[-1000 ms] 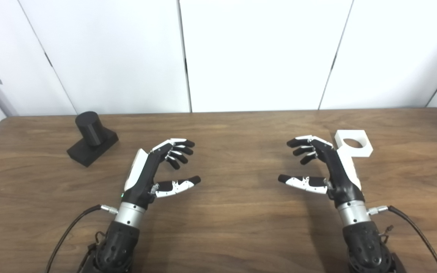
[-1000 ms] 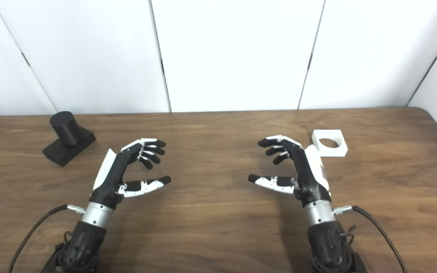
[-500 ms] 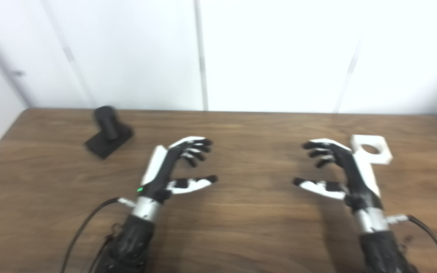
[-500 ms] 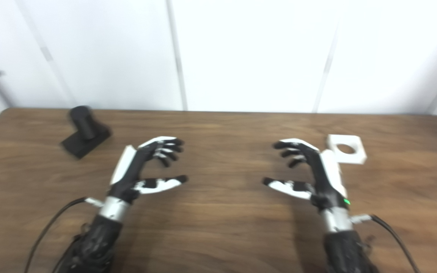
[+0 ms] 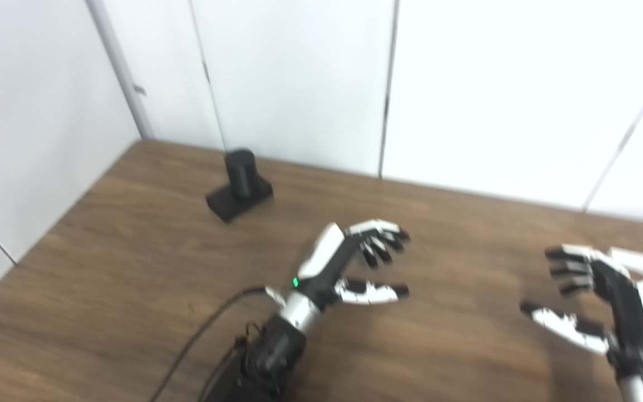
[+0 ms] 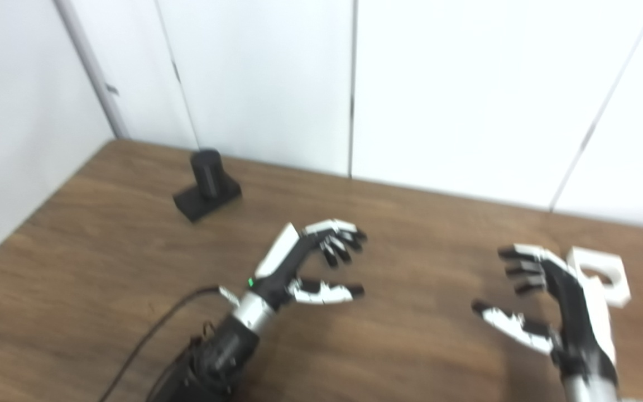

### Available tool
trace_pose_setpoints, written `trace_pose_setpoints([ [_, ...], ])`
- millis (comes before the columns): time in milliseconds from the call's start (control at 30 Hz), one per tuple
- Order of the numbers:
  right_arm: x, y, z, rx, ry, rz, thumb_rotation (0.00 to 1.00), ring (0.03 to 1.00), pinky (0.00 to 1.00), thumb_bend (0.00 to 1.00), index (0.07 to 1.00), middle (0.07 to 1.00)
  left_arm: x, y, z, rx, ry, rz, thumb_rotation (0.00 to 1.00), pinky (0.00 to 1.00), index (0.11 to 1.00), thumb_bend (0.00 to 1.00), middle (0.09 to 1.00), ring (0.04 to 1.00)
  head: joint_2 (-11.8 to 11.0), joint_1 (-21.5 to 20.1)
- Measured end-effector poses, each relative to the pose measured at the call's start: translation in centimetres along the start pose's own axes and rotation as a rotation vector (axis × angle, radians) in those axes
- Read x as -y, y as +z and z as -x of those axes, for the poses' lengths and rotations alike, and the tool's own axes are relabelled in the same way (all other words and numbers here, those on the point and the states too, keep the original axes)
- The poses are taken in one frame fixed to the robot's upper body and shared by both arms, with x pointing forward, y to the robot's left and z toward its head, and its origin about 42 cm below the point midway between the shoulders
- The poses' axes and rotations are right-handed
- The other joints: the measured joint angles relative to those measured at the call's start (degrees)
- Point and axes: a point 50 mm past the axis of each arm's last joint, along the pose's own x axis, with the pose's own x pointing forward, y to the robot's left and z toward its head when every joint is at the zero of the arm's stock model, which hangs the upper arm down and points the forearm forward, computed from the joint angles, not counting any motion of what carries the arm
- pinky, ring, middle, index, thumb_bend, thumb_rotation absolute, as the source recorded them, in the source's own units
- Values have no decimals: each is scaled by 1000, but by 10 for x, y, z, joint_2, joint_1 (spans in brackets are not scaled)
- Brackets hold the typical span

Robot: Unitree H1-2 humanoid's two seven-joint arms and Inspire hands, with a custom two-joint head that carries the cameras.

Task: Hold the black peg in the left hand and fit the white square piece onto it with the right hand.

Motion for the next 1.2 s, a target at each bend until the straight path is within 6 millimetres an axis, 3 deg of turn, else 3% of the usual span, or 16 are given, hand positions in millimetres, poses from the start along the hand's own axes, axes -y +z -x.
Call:
trace_pose_setpoints([
  [333, 3, 3, 0, 6, -10, 17, 0, 575, 424, 588, 599, 640, 11, -5, 0, -24, -5, -1, 103, 445, 656, 733, 641, 553, -28, 10],
  [1000, 3, 3, 0, 1, -7, 34, 0, 559, 386, 583, 586, 633, 9, -5, -2, -22, 33, 20, 42, 470, 656, 752, 665, 583, -23, 8],
  [1200, 5, 2, 0, 1, -9, 37, 0, 559, 386, 576, 580, 629, -9, 2, -8, 15, 66, 26, 19, 511, 627, 747, 666, 622, -22, 7],
])
